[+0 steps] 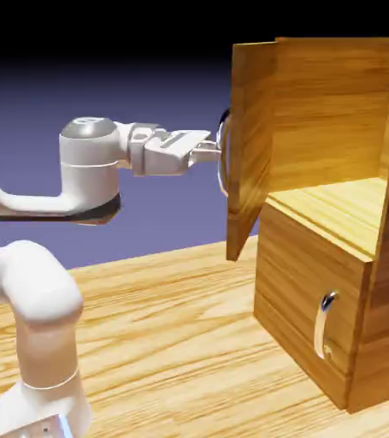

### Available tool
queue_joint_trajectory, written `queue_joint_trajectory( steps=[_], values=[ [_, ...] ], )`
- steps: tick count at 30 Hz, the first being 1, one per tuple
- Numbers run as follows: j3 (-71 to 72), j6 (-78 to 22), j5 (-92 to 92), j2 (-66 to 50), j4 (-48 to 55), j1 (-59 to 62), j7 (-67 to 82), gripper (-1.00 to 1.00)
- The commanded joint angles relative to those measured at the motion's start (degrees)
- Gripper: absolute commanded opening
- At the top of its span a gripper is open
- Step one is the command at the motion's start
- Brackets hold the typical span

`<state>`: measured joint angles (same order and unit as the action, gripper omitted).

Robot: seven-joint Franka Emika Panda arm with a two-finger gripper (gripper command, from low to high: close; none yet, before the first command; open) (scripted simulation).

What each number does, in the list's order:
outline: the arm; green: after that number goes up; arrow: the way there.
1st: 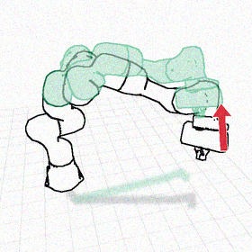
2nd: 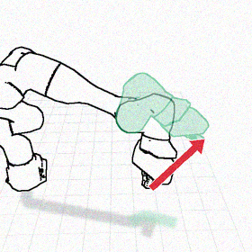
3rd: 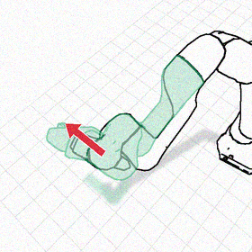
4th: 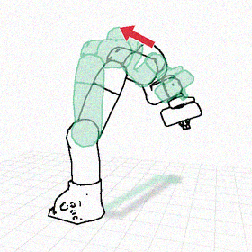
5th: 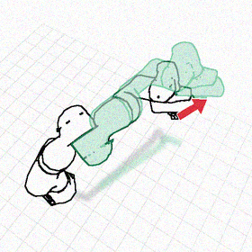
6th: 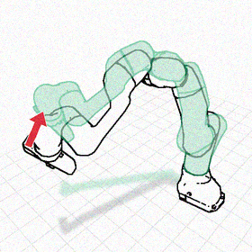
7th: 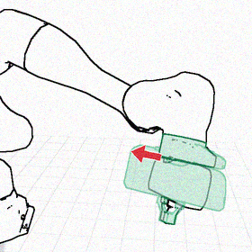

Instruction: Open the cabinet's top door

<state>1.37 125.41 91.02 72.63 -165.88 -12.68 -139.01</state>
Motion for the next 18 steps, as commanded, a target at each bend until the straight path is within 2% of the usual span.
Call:
queue_joint_trajectory(
  steps=[1, 10, 18],
  values=[
    [2.1, -1.9, -2.2, 0.1, 0.0, -0.1, 0.2, -1.00],
    [20.8, -18.7, -20.4, -3.9, 4.1, -0.1, -0.5, -1.00],
    [37.4, -35.0, -33.9, -13.2, 14.7, 6.2, -3.0, -1.00]
  ],
)
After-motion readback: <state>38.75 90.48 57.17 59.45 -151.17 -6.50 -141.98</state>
